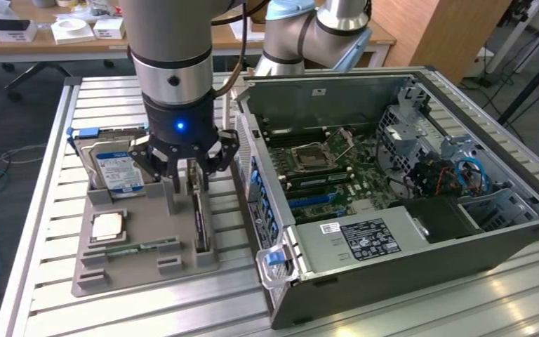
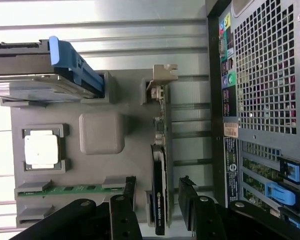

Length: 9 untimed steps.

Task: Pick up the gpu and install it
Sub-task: 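Pick up the gpu and move the gpu toward the slot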

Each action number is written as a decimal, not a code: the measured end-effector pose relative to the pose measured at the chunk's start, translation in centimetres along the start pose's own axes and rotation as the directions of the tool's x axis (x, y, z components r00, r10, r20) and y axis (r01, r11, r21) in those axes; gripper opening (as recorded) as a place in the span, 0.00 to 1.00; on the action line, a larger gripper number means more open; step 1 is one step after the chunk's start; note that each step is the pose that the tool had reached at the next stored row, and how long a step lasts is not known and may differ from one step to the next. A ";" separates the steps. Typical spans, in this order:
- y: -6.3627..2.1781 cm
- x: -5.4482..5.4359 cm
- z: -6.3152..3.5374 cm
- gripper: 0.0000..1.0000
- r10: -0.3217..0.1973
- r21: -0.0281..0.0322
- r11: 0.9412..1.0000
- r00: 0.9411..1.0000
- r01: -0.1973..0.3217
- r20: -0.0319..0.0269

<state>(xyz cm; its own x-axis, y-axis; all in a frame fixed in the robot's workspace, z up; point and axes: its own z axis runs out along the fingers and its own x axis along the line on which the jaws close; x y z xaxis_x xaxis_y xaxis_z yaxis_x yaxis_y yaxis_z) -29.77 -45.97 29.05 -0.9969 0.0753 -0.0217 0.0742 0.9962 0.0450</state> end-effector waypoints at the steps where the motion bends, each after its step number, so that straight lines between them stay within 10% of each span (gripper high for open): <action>1: -0.08 0.0 0.00 0.47 0.000 0.000 1.000 1.000 0.000 0.000; 9: -0.12 -0.3 0.00 0.47 0.000 -0.001 1.000 1.000 0.000 0.000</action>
<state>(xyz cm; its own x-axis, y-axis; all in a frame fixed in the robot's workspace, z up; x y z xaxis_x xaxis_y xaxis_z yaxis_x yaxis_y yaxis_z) -29.43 -46.12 29.05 -0.9969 0.0752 -0.0215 0.0742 0.9962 0.0457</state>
